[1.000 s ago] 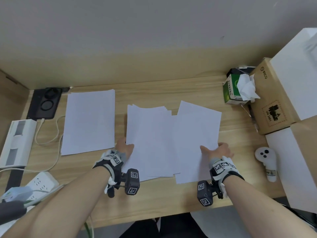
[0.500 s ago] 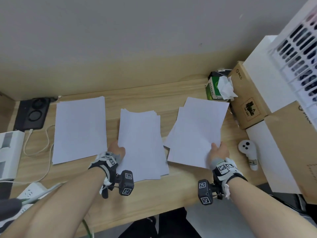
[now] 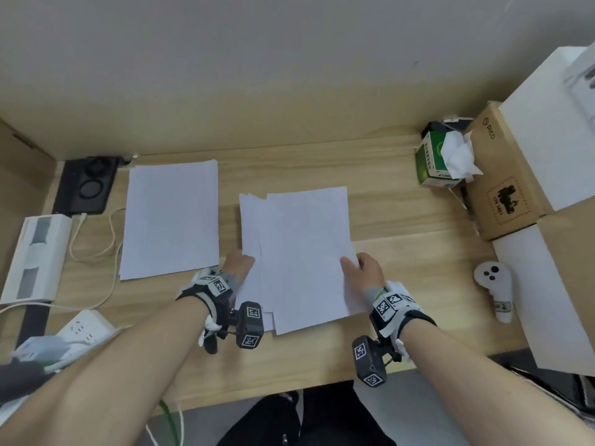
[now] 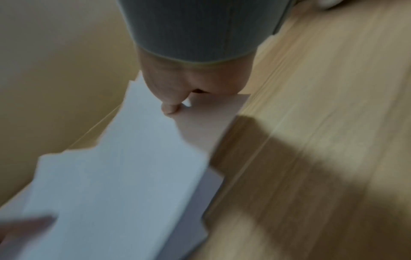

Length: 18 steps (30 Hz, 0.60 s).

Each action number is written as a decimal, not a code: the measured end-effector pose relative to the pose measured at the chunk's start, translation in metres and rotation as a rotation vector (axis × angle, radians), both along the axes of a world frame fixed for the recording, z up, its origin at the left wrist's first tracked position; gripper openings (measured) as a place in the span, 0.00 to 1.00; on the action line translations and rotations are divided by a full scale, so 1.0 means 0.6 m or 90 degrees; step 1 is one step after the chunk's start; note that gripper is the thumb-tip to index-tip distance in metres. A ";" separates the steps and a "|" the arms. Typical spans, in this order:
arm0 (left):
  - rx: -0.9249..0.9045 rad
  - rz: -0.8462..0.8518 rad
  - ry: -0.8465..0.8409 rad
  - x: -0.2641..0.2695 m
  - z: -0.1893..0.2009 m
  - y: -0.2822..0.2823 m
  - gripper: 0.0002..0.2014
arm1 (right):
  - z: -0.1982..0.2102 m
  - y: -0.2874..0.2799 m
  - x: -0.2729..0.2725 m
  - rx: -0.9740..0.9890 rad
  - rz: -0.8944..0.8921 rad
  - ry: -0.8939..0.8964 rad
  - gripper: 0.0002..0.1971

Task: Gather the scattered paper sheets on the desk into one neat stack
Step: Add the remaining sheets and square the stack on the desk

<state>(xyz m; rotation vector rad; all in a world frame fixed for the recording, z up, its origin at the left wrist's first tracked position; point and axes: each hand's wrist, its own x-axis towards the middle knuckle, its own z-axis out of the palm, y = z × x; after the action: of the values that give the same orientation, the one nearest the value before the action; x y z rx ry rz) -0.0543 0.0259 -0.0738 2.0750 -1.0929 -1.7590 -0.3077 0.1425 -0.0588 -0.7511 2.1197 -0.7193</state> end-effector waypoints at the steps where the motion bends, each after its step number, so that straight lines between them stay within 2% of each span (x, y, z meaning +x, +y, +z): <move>1: 0.009 0.030 0.039 -0.006 0.018 0.006 0.13 | -0.002 -0.005 0.013 0.015 0.027 0.010 0.14; 3: 0.035 0.052 0.087 -0.005 0.020 0.018 0.19 | -0.012 -0.017 0.035 0.011 0.069 0.008 0.14; 5: 0.037 0.048 0.128 -0.003 0.031 0.029 0.17 | -0.010 -0.030 0.054 0.014 0.093 -0.008 0.11; 9: 0.044 0.002 0.003 -0.004 0.024 0.027 0.20 | 0.002 -0.056 0.072 0.072 0.074 -0.111 0.11; 11: 0.020 0.021 0.018 -0.003 0.038 0.019 0.19 | 0.013 -0.071 0.065 0.081 0.081 -0.148 0.09; 14: -0.015 0.040 0.113 0.006 0.086 -0.008 0.29 | 0.064 -0.102 0.047 0.034 0.052 -0.191 0.09; 16: -0.070 0.022 0.127 0.007 0.128 -0.045 0.25 | 0.116 -0.137 0.037 -0.016 0.048 -0.231 0.10; 18: -0.147 0.004 0.130 -0.001 0.198 -0.089 0.19 | 0.187 -0.183 0.028 -0.072 0.042 -0.228 0.10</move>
<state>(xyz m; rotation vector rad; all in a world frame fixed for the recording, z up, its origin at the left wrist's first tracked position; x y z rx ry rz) -0.0547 -0.0277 0.0452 1.7211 -1.1656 -1.7066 -0.2908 0.0327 0.0533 -0.6909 1.7352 -0.8727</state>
